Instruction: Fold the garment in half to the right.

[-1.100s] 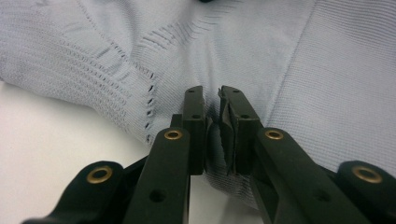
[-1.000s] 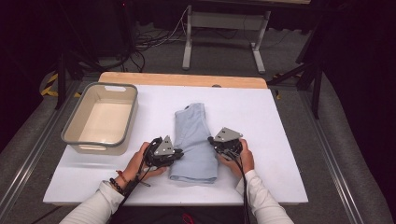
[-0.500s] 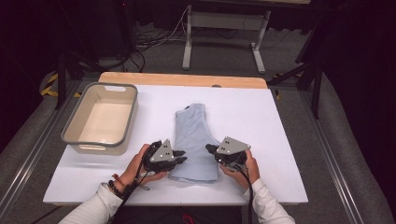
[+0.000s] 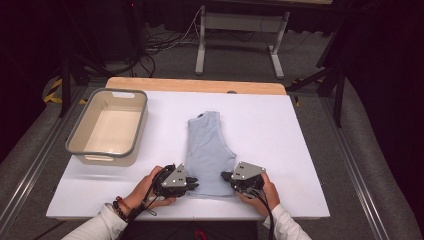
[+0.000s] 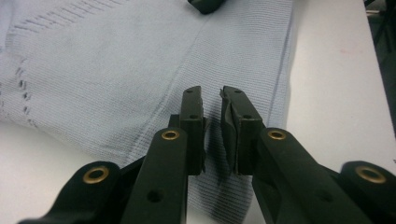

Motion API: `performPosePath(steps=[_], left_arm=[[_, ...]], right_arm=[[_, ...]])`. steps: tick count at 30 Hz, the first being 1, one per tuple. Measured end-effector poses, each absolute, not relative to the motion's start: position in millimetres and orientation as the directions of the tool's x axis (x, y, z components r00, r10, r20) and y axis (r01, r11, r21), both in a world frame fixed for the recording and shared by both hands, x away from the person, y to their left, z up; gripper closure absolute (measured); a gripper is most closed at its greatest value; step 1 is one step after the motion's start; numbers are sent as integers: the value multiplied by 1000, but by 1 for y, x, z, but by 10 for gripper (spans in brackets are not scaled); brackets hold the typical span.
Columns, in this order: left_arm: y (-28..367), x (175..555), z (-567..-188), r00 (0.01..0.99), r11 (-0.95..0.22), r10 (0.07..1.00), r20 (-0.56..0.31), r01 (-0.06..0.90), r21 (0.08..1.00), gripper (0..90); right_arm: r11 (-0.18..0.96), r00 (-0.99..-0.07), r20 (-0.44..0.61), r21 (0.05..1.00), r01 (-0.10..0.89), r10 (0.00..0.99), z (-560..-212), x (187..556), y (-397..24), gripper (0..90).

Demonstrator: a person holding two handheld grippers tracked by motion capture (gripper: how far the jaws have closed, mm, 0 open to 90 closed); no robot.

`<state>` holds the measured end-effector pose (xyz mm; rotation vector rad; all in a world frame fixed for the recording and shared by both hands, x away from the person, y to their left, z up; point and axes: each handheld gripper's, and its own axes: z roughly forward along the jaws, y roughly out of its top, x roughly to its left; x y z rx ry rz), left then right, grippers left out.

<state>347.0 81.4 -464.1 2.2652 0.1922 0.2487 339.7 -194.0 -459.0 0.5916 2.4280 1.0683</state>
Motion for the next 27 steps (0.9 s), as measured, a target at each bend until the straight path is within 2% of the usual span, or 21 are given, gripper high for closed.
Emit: performPosePath(steps=[2,6,10,14,19,23,27], left_arm=[[82,348,-466,971,-633,220,98,65,771,795],[81,348,-466,970,-634,220,98,66,771,801],[81,349,-466,971,-635,219,92,70,769,806],[80,349,-466,973,-638,211,98,61,767,813],[79,348,-465,971,-649,208,116,49,759,818],[77,346,-464,969,-658,207,131,39,752,832],[77,346,-464,969,-660,207,132,39,750,845]], right_arm=[[630,-803,-230,746,218,550,-460,342,-198,898],[603,-779,-214,759,247,589,-460,349,-205,900],[608,-711,-258,738,292,654,-459,366,-217,898],[525,-663,-225,798,295,714,-445,375,-225,900],[498,-710,-218,841,212,670,-437,376,-211,898],[554,-743,-225,801,228,631,-450,381,-198,895],[556,-737,-209,789,261,643,-454,386,-201,900]])
